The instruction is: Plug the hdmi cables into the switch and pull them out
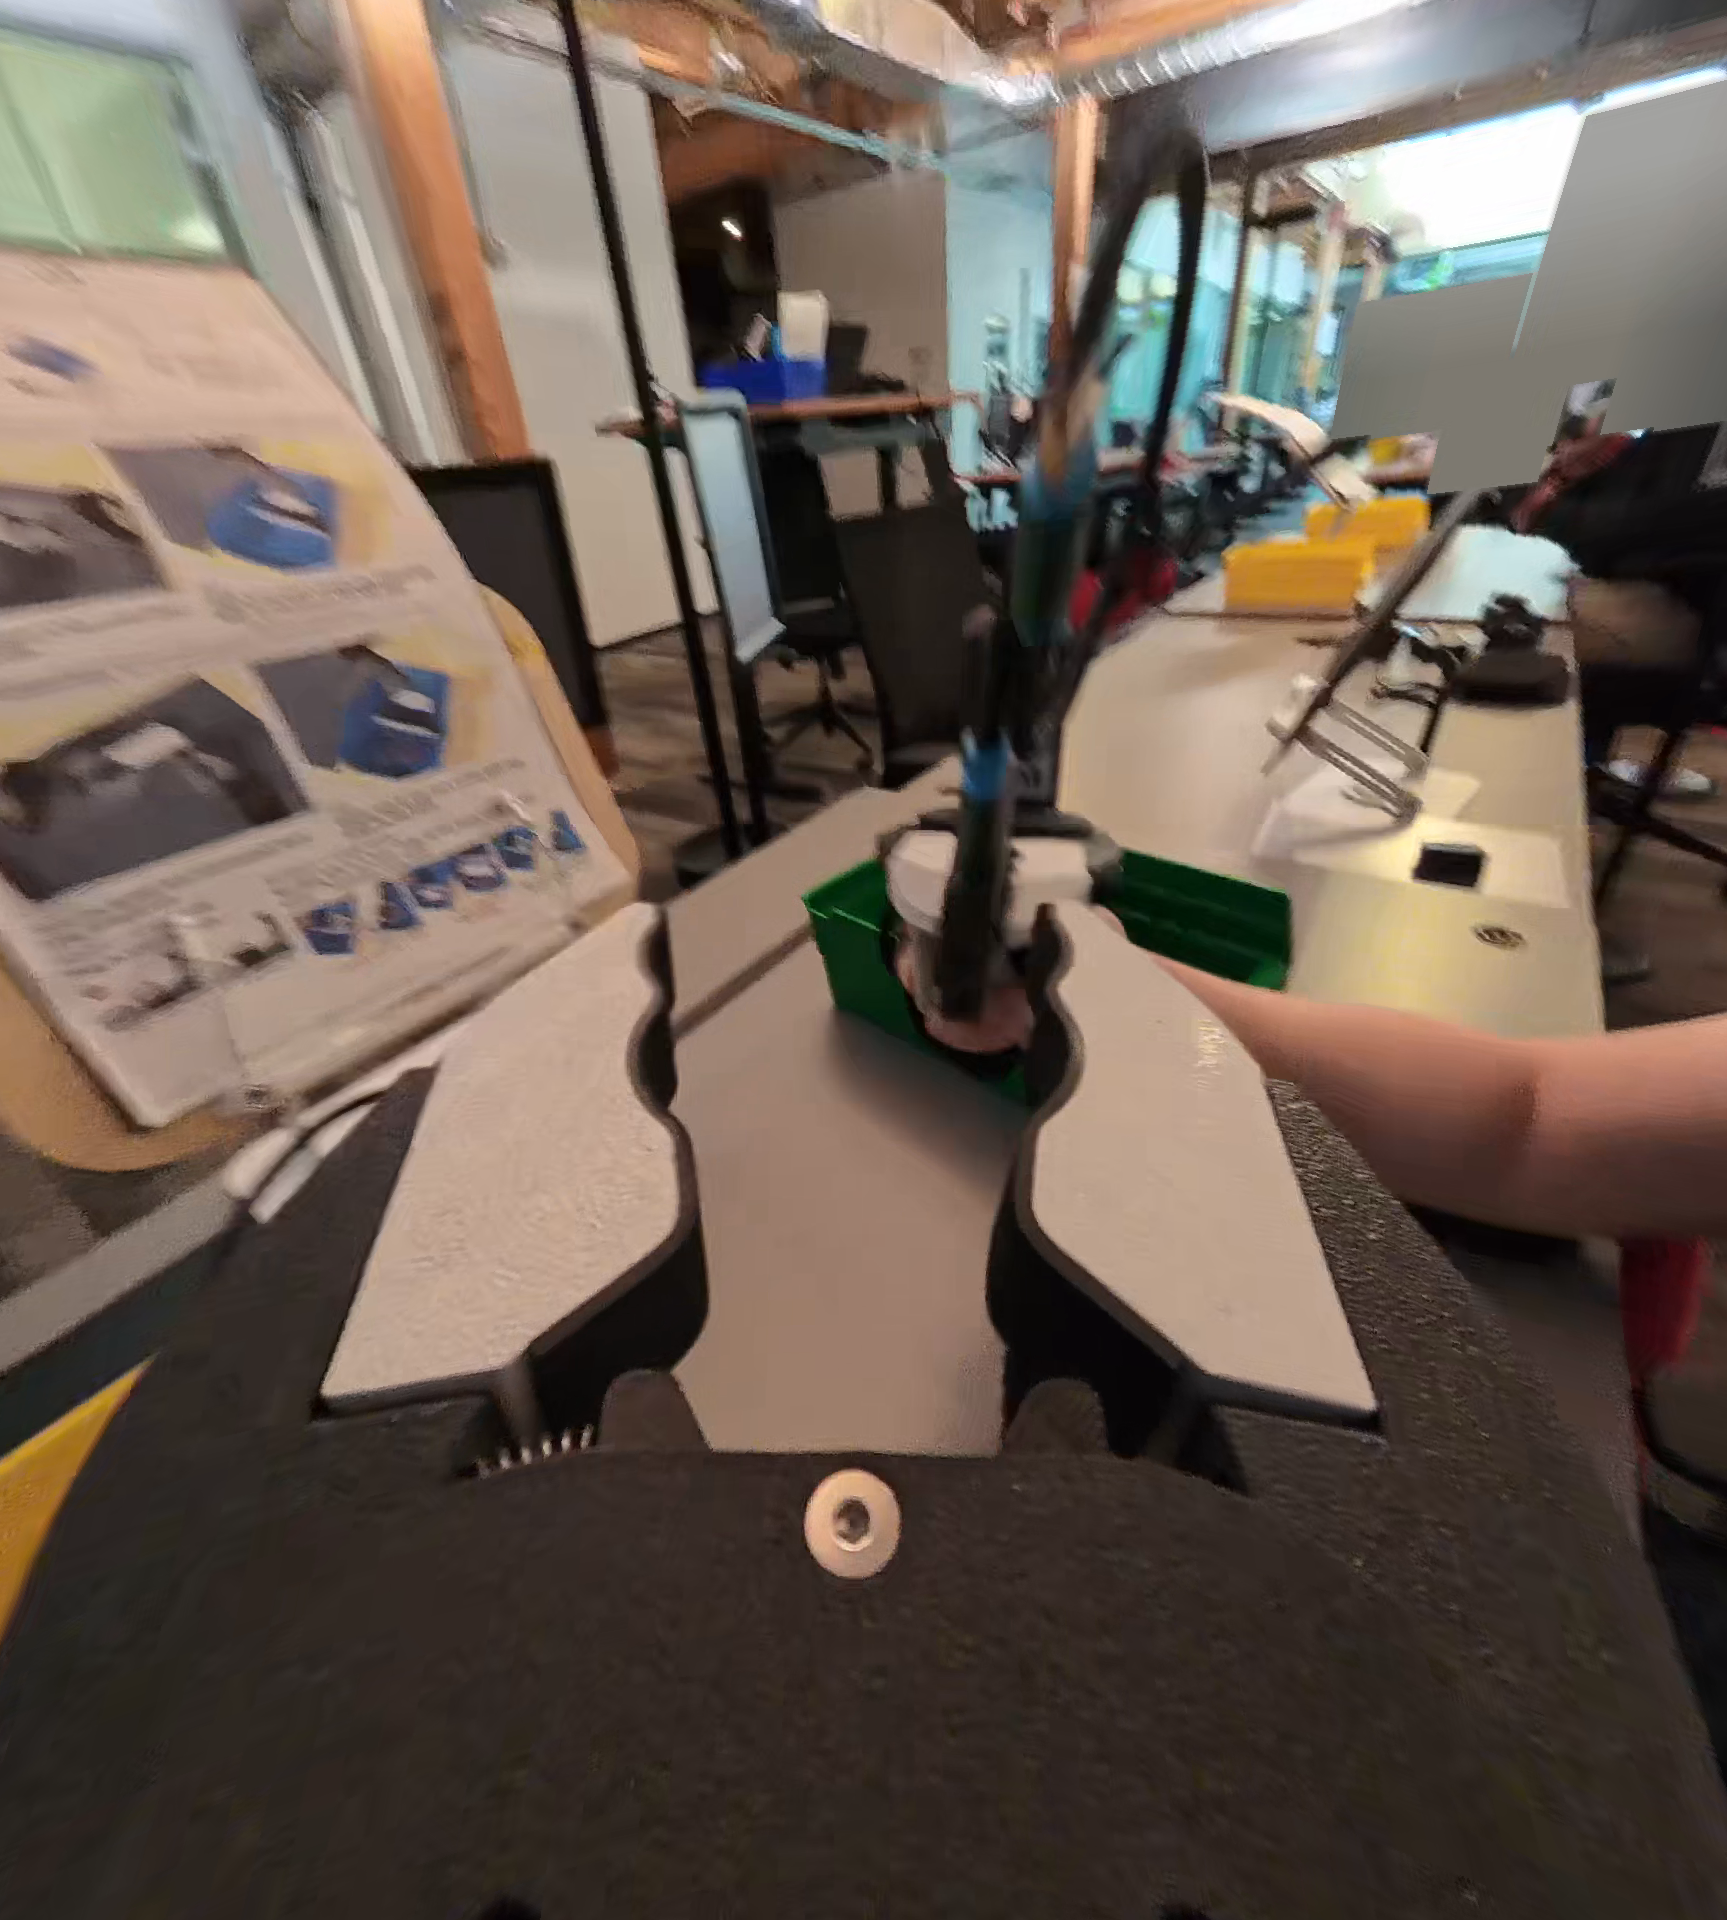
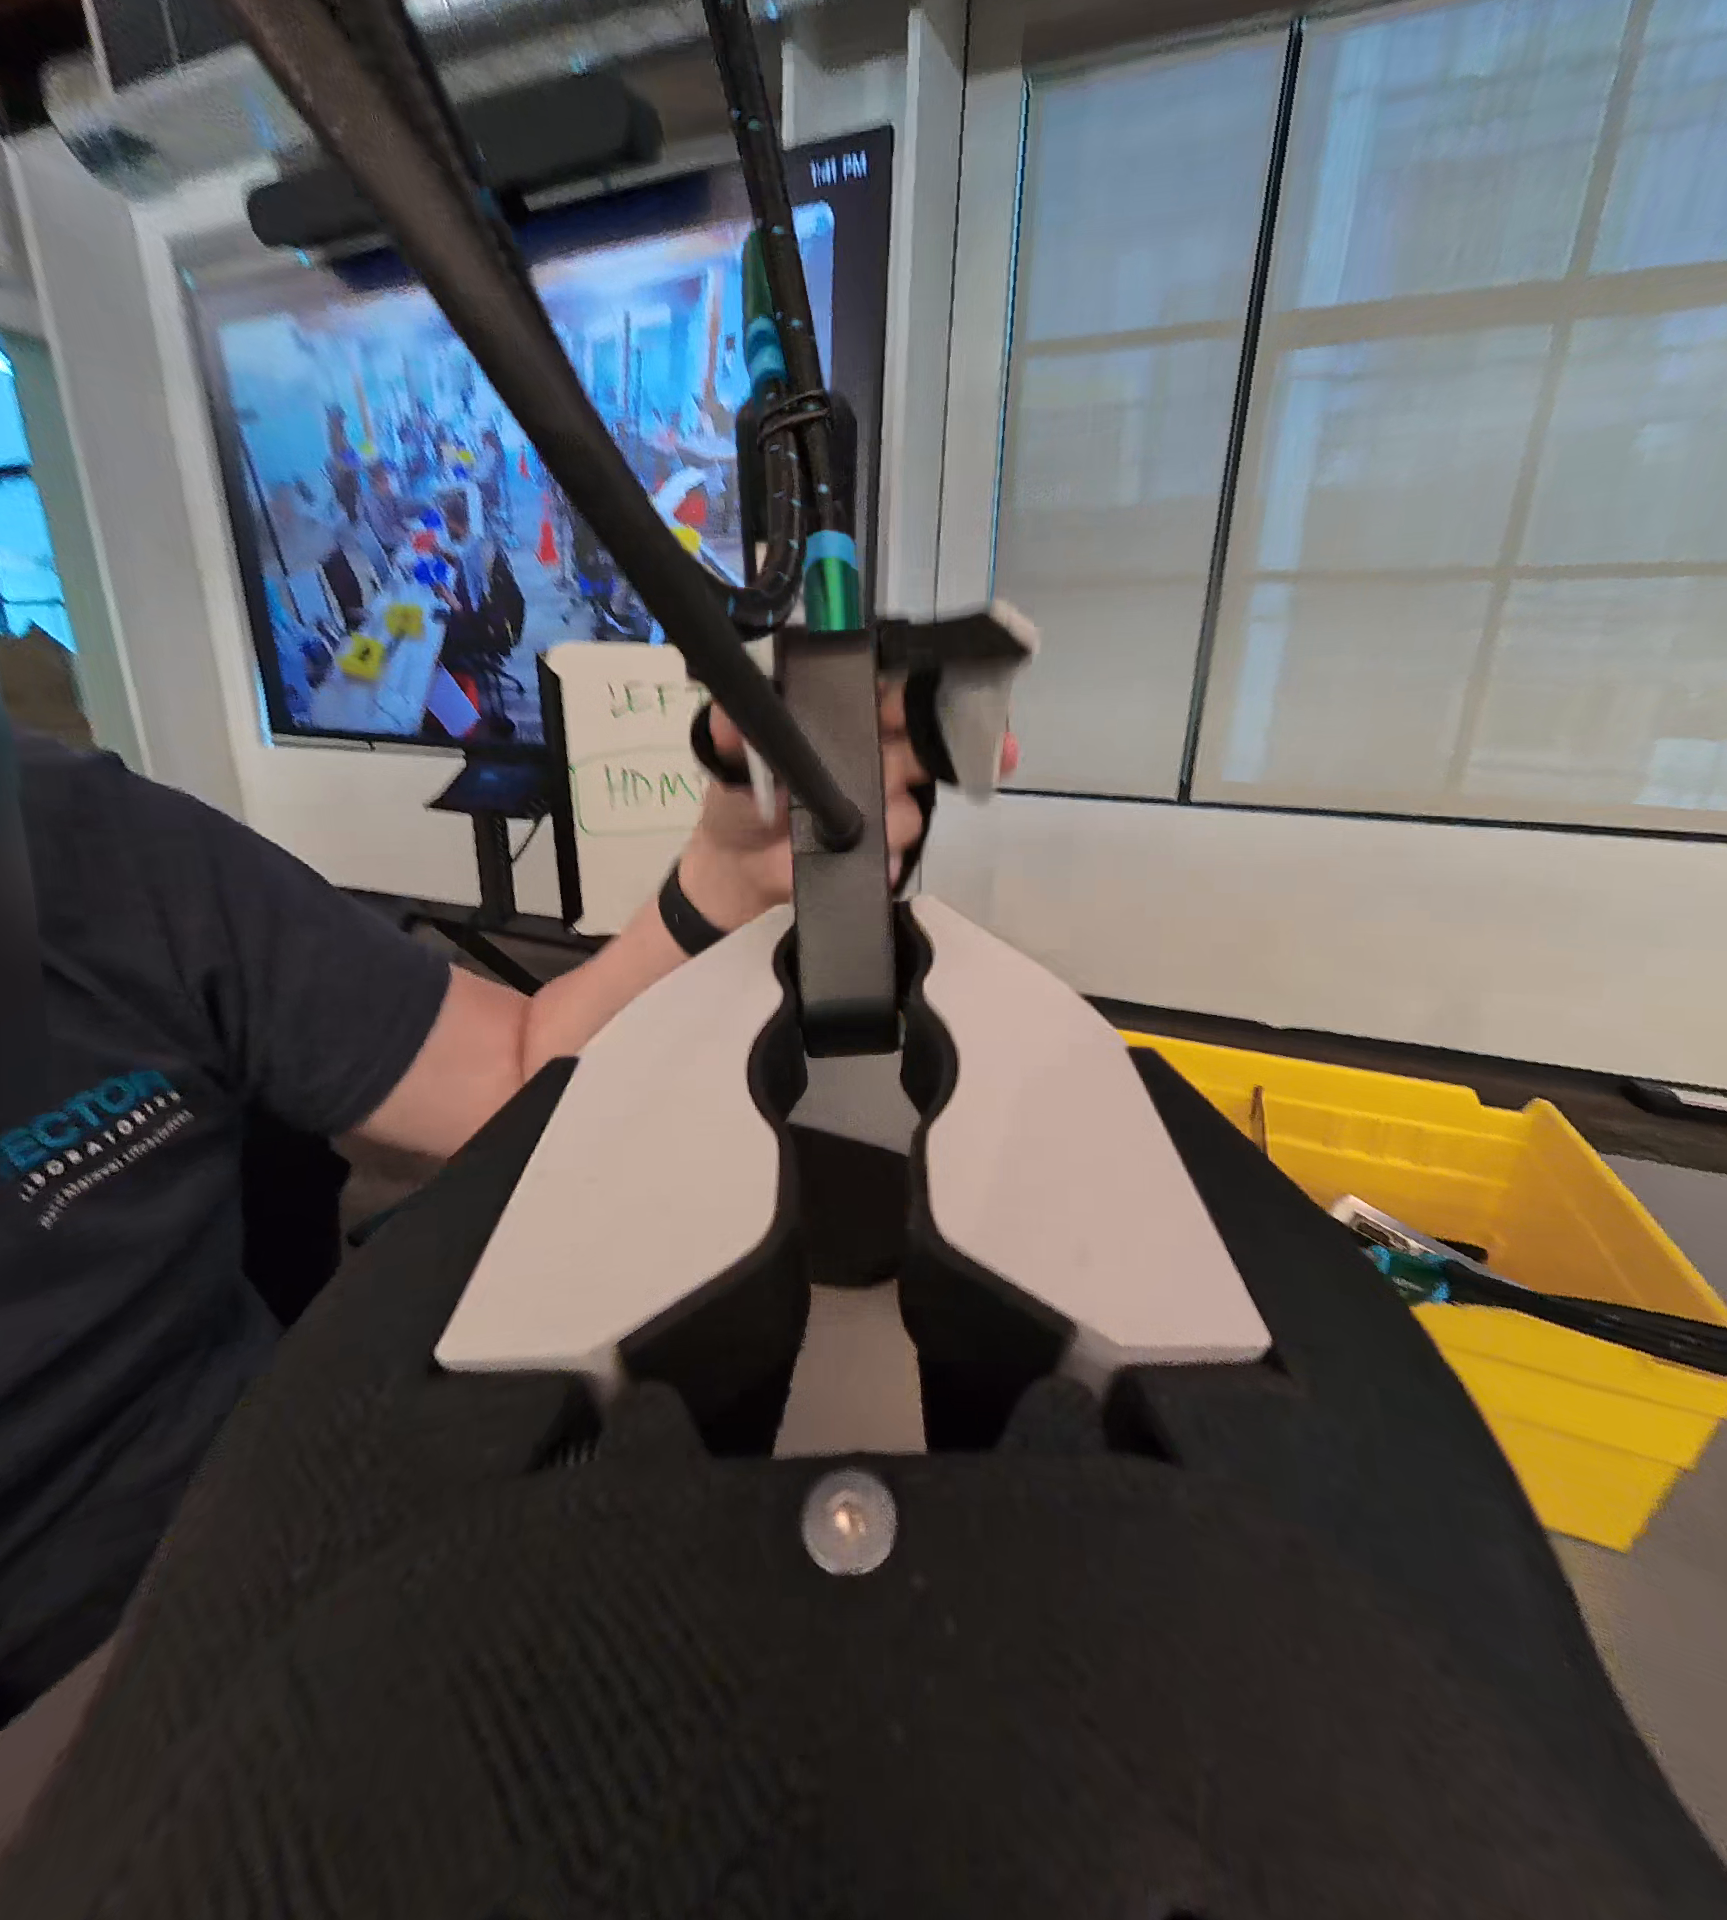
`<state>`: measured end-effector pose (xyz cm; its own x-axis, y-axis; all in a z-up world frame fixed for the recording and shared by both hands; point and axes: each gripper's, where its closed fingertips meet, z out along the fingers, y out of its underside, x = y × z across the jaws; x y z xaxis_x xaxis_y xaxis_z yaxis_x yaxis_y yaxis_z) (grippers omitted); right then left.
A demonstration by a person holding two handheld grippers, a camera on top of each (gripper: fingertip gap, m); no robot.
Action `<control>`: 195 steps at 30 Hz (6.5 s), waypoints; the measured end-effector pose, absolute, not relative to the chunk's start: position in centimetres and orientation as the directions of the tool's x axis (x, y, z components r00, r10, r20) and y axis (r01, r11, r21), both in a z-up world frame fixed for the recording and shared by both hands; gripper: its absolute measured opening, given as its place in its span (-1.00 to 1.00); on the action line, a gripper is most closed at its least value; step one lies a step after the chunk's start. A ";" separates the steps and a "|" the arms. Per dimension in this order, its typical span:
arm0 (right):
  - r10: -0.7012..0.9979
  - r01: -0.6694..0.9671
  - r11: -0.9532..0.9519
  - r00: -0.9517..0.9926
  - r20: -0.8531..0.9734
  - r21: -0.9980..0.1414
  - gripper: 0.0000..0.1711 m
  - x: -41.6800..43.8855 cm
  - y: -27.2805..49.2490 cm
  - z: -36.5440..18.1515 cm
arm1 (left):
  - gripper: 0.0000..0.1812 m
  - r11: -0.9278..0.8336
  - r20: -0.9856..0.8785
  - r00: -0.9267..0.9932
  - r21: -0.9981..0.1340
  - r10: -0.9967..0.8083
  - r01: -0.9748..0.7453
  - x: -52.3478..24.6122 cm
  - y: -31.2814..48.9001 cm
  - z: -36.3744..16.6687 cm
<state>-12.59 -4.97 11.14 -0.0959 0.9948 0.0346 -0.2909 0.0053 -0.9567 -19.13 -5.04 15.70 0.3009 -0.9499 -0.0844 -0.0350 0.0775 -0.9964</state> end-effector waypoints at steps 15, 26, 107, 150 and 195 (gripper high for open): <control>0.999 -0.268 0.001 0.047 -0.012 -0.963 -0.35 -11.4 -3.0 11.9 | -0.85 0.362 -0.392 0.280 -0.919 -0.876 -0.155 -11.7 -3.8 12.5; 0.571 0.370 0.444 0.585 0.576 -0.816 -0.08 -3.5 -2.9 15.8 | -0.85 0.408 -0.817 0.368 -0.550 -0.443 -0.729 -13.4 4.4 9.2; 0.783 0.417 -0.304 0.622 0.025 -0.857 -0.73 -9.1 0.8 4.3 | -0.84 0.565 -0.988 0.130 -0.155 -0.084 -0.811 -8.9 5.3 4.3; 0.737 0.496 -0.530 0.671 -0.083 -0.688 -0.72 6.3 -8.9 2.2 | -0.85 0.523 -0.948 0.296 -0.312 -0.117 -0.793 -15.4 6.3 10.0; 0.462 0.435 -0.885 0.767 -0.445 -0.167 -0.86 13.8 -11.6 -11.8 | -0.85 0.533 -0.958 0.239 -0.288 -0.160 -0.796 -13.9 5.8 8.9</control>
